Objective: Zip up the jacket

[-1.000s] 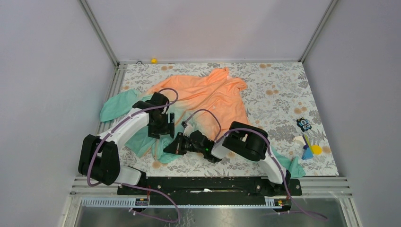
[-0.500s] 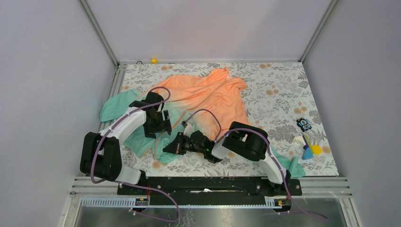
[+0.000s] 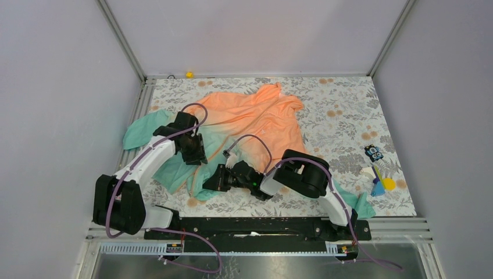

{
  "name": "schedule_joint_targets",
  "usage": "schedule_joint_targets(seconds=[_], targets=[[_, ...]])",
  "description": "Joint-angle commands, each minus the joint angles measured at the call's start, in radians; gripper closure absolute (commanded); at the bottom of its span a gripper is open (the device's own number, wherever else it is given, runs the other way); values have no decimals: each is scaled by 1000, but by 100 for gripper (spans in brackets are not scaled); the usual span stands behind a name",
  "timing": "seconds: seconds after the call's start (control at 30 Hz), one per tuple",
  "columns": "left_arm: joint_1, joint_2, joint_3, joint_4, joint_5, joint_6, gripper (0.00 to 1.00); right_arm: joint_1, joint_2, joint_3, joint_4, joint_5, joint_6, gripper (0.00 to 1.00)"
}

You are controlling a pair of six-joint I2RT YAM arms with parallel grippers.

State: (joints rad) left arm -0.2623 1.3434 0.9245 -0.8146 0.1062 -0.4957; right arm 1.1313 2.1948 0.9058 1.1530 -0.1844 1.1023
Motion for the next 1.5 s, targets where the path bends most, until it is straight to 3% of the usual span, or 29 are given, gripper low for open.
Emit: schedule_joint_targets(seconds=[0.0, 0.17, 0.2, 0.27, 0.33, 0.53, 0.67, 0.83, 1.03, 1.13, 1.3, 1.47], targets=[[0, -51, -13, 60, 68, 11, 69, -4, -55, 25, -94, 13, -79, 75], [0, -72, -34, 91, 103, 12, 76, -3, -163, 28, -245, 46, -187, 64], [0, -74, -31, 88, 106, 18, 71, -4, -184, 24, -270, 56, -214, 62], [0, -77, -22, 72, 72, 22, 43, -4, -217, 24, -326, 61, -261, 58], [0, -75, -13, 60, 30, 27, 30, -4, -245, 17, -363, 72, -302, 55], [7, 34, 30, 35, -47, 90, 30, 1, -329, -13, -413, 106, -449, 55], [11, 105, 20, 58, 11, 107, 30, 3, -348, -13, -426, 136, -517, 53], [12, 175, 33, 43, 48, 129, 37, 3, -347, -7, -431, 158, -520, 52], [12, 145, 25, 46, 58, 119, 66, 2, -329, -10, -391, 137, -495, 52], [12, 87, 16, 54, 64, 103, 75, 3, -330, 4, -401, 150, -508, 51], [12, 4, 3, 68, 78, 80, 85, 3, -332, -1, -357, 155, -509, 35], [12, -54, -6, 68, 99, 52, 87, 30, -314, 20, -303, 163, -528, 20]])
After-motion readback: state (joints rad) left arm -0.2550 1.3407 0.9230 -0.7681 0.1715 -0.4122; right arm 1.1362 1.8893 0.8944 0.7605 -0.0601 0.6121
